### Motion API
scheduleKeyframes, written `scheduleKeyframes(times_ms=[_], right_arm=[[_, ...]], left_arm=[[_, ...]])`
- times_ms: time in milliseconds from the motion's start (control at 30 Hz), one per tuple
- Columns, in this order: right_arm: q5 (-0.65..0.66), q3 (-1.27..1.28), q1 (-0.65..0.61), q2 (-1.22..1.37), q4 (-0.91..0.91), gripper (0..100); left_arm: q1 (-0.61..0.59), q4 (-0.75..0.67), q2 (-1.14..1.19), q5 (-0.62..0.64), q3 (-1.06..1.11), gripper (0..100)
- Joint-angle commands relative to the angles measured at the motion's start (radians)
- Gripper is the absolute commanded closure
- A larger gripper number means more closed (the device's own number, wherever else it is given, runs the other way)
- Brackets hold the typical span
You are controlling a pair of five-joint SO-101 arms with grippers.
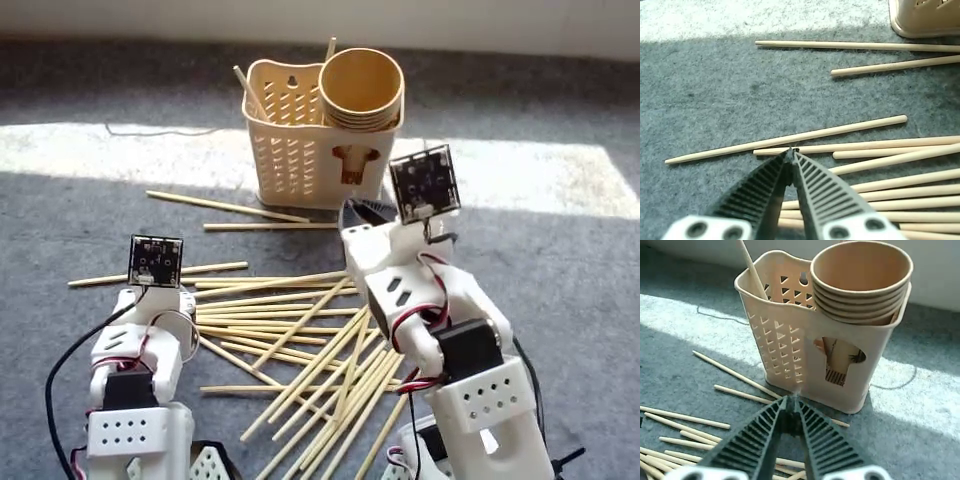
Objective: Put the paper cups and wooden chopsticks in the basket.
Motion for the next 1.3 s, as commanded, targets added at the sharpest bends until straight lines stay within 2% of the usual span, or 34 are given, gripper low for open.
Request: scheduleKeyframes(times_ms=[0,133,267,467,567,633,733,867,1000,1267], right_arm=[[0.005,0.099,0.088,-0.088,0.002,99.3],[0.005,0.232,0.189,-0.148,0.002,99.3],[0.003,0.351,0.245,-0.174,-0.002,99.3],[-0.029,0.493,0.329,-0.209,-0.163,99.3],[-0.123,0.51,0.371,-0.229,-0.18,99.3],[-0.138,0.512,0.394,-0.245,-0.18,99.3],[-0.16,0.516,0.417,-0.268,-0.182,99.3],[-0.17,0.519,0.423,-0.295,-0.182,99.3],[-0.17,0.521,0.423,-0.298,-0.182,99.3],[-0.172,0.519,0.47,-0.3,-0.183,99.3]], left_arm=[[-0.013,-0.017,-0.008,-0.008,-0.012,99],[-0.015,-0.015,-0.008,-0.02,-0.016,99],[-0.015,-0.015,-0.008,-0.149,-0.03,99],[-0.008,-0.009,0.001,-0.155,-0.105,99],[-0.005,0.064,0.001,-0.155,-0.189,99],[-0.002,0.13,0.002,-0.155,-0.266,99],[0.036,0.241,0.004,-0.189,-0.386,99],[0.151,0.359,0.005,-0.247,-0.49,99],[0.249,0.443,0.019,-0.255,-0.559,99],[0.367,0.493,0.409,-0.25,-0.771,99]])
